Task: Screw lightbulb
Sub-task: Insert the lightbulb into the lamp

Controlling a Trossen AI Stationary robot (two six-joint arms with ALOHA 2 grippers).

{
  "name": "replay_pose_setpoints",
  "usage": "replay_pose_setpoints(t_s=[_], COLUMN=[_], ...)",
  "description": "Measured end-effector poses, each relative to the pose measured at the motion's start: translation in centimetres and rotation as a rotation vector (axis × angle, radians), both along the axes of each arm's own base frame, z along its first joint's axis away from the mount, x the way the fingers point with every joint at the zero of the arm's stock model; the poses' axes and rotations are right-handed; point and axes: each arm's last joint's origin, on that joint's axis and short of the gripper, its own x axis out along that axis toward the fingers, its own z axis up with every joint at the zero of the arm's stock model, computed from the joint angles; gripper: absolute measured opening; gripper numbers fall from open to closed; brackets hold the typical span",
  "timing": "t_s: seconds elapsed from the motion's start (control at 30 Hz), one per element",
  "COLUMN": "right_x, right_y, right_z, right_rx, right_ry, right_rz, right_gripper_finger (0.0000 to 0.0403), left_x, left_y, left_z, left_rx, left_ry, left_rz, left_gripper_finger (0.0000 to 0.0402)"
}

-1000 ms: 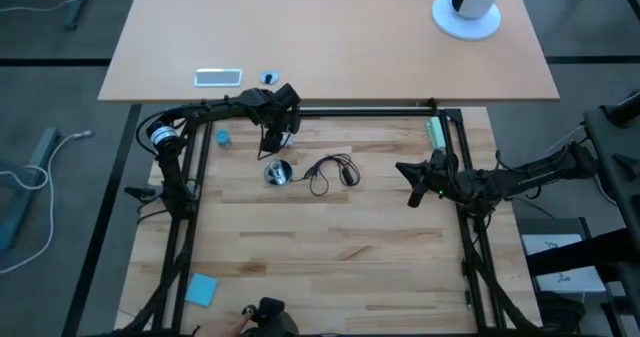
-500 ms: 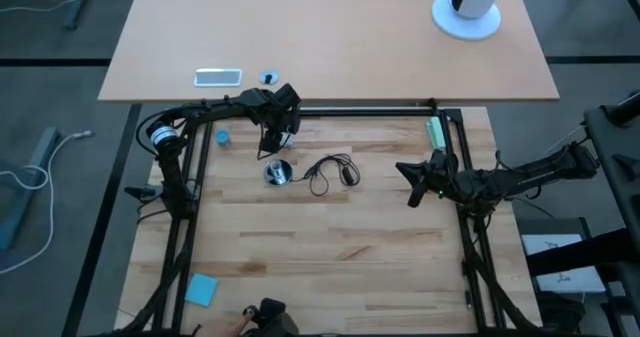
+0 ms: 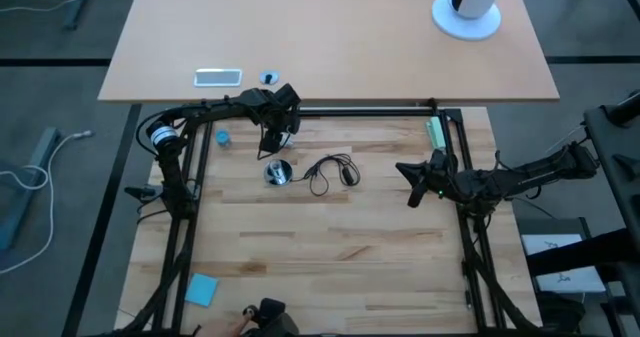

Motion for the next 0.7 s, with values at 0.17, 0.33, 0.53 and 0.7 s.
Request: replay_pose_setpoints(t_s=[0.17,0.33,0.53,0.7], right_x=[-0.01,0.00,0.00,0.00], right_y=[-0.01,-0.01,-0.01,-0.01], right_z=[-0.03,-0.03,-0.03,-0.03], right_rx=[0.002,0.003,0.003,0.010], right_ry=[0.001,0.001,0.001,-0.003], right_rz=[-0.001,-0.002,-0.002,-0.003], right_gripper_finger=[0.0000,0.0000,0.0000,0.0000], left_x=[0.00,-0.01,-0.06,-0.13], left_y=[0.00,-0.01,-0.06,-0.12], left_z=[0.00,0.00,-0.02,-0.05], left_rx=[0.000,-0.004,-0.009,-0.018], left_ry=[0.000,-0.004,-0.001,0.003], left_rz=[0.001,0.017,0.025,0.039], left_gripper_finger=[0.0161,0.0163,0.0178,0.0182])
